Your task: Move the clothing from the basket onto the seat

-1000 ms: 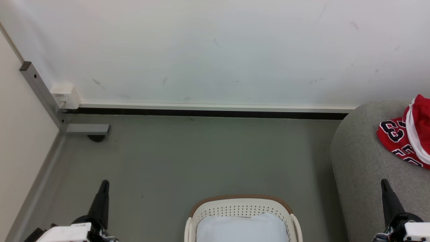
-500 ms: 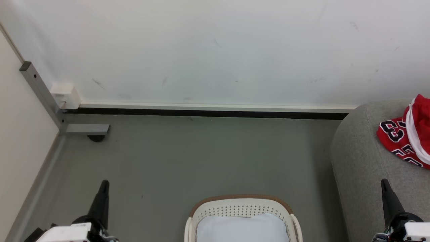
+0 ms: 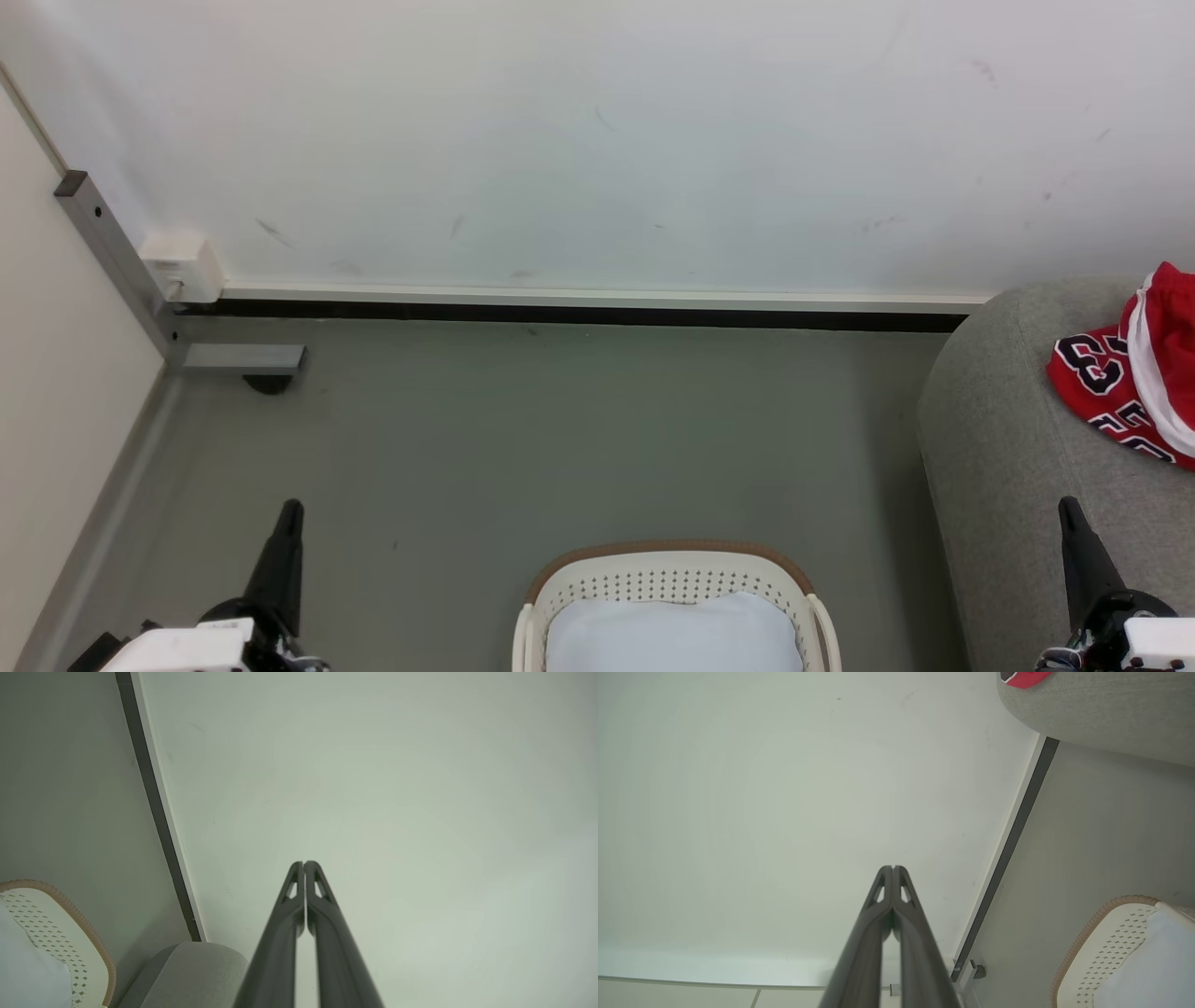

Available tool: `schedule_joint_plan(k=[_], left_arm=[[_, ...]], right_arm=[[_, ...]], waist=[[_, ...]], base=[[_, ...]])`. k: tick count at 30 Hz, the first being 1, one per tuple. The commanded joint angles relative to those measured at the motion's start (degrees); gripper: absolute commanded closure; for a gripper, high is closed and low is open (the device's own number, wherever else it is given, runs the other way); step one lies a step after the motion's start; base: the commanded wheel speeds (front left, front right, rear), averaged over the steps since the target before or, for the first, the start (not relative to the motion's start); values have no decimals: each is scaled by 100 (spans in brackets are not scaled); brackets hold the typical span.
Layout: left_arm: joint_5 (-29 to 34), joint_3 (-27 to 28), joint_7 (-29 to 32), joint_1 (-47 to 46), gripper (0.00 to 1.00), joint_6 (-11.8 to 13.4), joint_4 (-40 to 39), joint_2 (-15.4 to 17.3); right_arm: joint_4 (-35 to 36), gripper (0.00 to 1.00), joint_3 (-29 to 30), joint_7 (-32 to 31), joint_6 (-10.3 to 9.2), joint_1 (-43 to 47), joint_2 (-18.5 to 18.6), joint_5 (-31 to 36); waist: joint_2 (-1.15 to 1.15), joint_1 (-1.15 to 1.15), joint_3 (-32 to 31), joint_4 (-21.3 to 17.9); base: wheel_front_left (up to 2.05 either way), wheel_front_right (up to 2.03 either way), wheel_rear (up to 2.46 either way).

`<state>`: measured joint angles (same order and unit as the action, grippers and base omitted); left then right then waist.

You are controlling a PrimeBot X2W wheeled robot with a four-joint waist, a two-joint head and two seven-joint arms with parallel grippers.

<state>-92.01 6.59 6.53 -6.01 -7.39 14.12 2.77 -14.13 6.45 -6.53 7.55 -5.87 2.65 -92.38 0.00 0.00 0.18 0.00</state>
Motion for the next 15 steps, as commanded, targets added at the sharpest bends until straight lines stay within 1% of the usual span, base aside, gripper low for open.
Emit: schedule_joint_plan(k=[1,15], left_arm=[[-74,6,22,-50,100,-25,-17,12],[-75,5,21,-50,100,-25,-17,12]], right_arm=[[27,100,21,-18,-12,-72,43,-8],[27,100,21,-19,-12,-72,43,-9]], waist=[[0,0,0,0],[0,0,0,0]], base=[[0,0,0],[0,0,0]])
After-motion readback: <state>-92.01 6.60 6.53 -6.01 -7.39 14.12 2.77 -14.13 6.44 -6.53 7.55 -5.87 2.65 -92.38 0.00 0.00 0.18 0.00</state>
